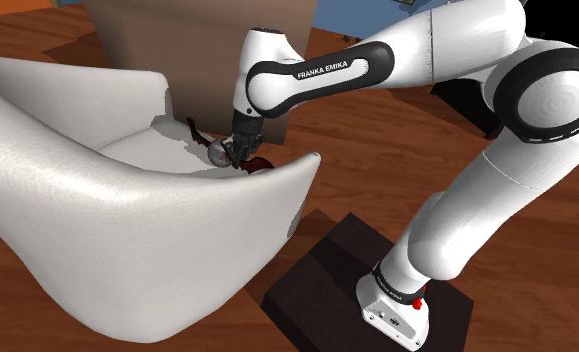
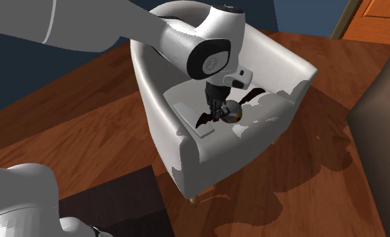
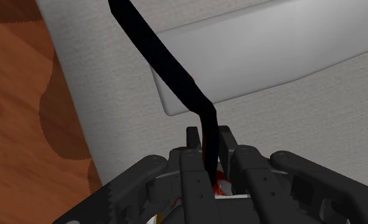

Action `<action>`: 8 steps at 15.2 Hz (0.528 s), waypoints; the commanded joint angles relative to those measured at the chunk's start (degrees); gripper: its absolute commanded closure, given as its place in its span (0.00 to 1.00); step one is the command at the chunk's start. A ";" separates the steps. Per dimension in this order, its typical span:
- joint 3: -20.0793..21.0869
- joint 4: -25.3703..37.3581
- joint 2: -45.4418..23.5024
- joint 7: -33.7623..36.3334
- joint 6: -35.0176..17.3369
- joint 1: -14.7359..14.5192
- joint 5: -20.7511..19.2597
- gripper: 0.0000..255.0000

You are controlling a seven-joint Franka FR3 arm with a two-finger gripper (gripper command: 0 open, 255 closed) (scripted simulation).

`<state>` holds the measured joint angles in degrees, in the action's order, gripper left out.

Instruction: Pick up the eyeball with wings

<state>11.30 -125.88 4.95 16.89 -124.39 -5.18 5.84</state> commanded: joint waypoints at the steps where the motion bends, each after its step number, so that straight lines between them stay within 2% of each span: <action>1: -0.01 -0.01 0.00 0.00 0.00 0.01 0.00 1.00; 8: -0.14 2.55 1.44 0.10 3.99 0.07 0.07 1.00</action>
<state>11.23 -123.99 6.11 17.04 -121.31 -5.16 5.90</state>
